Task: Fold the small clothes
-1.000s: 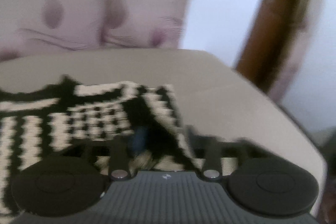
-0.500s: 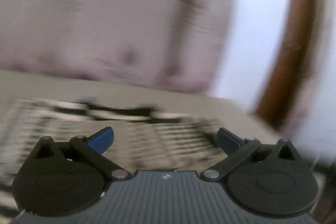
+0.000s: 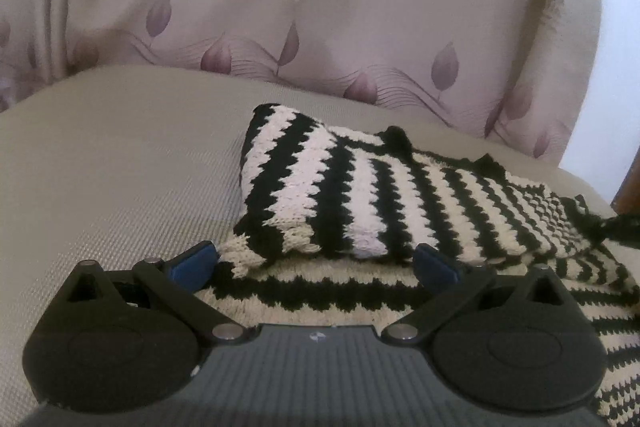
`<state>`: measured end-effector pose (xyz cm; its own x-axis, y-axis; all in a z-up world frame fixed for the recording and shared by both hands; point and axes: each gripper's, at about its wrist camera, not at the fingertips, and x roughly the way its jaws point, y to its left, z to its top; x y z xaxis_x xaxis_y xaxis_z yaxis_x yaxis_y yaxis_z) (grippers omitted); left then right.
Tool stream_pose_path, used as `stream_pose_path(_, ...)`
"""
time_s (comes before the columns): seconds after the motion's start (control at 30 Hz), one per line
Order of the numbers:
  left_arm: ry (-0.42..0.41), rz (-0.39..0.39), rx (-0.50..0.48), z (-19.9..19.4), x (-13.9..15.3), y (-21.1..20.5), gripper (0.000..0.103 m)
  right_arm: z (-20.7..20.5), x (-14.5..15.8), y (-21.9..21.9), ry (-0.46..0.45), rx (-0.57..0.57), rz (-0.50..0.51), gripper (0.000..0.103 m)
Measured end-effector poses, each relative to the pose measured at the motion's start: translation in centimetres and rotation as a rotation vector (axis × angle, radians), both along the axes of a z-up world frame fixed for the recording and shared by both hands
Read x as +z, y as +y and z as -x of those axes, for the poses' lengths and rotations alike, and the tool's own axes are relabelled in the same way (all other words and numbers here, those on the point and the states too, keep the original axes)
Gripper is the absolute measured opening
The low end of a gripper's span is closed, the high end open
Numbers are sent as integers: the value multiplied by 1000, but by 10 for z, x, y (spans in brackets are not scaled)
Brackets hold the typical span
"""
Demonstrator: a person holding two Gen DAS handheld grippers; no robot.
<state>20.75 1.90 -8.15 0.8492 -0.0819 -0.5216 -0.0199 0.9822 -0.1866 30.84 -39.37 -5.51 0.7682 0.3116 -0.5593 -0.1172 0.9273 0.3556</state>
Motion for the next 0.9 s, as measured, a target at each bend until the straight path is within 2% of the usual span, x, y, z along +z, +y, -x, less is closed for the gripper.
stream_pose_path(0.1,16,5,32,-4,-2,2,103,11,6,-9,-78,-80,-6,13)
stream_pose_path(0.23,52,22,76,-3,-4,13,103,5,-11,-7,-13,-98,66,13)
stream_pose_path(0.3,60,40,99,-5,-5,18,103,3,-11,-9,-9,-77,32,16)
stream_pose_path(0.37,55,48,99,-2,-5,20,103,2,-8,-16,-1,-39,-45,18)
stream_pose_path(0.43,55,40,99,-2,-4,19,103,14,2,-21,-8,-75,-52,21)
stream_pose_path(0.5,55,45,81,-3,-3,19,103,40,14,-31,-38,-113,-81,21)
stream_pose_path(0.57,47,62,46,-1,0,20,103,79,19,-45,-65,-131,-168,23)
stream_pose_path(0.63,29,68,-14,10,8,18,103,122,17,-60,-60,-127,-237,38)
stream_pose_path(0.67,22,66,-41,18,12,17,103,147,15,-65,-55,-122,-255,42)
stream_pose_path(0.73,9,58,-99,38,19,13,103,188,11,-69,-48,-138,-257,57)
stream_pose_path(0.9,12,15,-198,84,26,13,103,253,4,-54,21,-124,-197,57)
